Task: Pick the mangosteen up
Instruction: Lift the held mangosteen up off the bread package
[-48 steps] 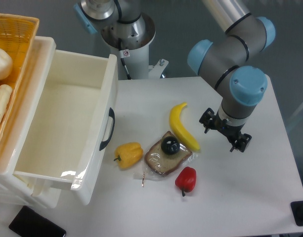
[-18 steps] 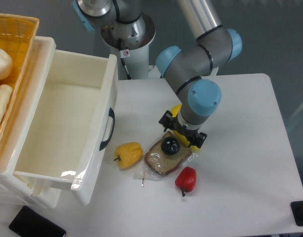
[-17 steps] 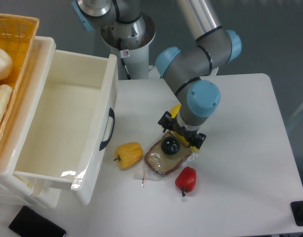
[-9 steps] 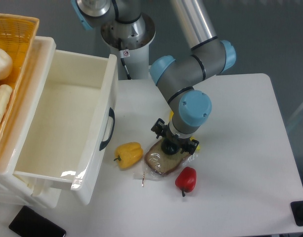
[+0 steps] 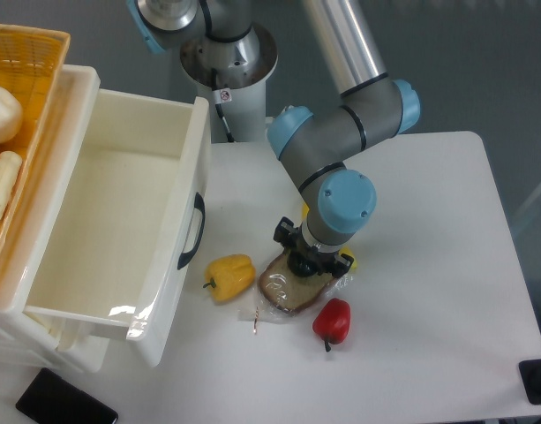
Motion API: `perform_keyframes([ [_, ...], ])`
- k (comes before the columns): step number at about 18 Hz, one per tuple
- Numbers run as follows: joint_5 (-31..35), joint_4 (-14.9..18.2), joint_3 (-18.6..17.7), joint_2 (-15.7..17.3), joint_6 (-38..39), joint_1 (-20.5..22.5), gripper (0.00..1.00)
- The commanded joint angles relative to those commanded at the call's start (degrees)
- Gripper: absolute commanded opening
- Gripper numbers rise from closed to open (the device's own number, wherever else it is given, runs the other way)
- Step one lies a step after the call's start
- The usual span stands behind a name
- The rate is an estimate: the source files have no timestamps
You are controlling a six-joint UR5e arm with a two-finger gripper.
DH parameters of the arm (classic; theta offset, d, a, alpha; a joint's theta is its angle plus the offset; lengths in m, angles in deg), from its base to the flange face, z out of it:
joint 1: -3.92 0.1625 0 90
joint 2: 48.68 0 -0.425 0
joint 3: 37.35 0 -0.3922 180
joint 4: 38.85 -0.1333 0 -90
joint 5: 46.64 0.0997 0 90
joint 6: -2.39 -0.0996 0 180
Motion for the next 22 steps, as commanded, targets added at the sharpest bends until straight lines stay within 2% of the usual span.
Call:
perform_keyframes([
  [1,0.0,0.1,0.0,0.0,-0.1,0.0,0.54],
  [4,0.0,0.1,0.3,0.2,-0.4,0.1,0.26],
  [5,0.0,0.1,0.5,0.3,-0.4,0.1,0.23],
  [9,0.0,0.2,3.0,0.5,-0.5,0.3,0.24],
  [11,0.0,0.2,4.8,0.9,-1.5,0.6,0.21],
  [15,0.1,0.4,8.0,1.1,-5.5,2.4,0.15],
  [18,2.4,0.8,10.4,0.9,-12.9,3.1,0.1],
  [22,3.4,1.2,15.2,0.9,-14.2,3.2,0.1],
])
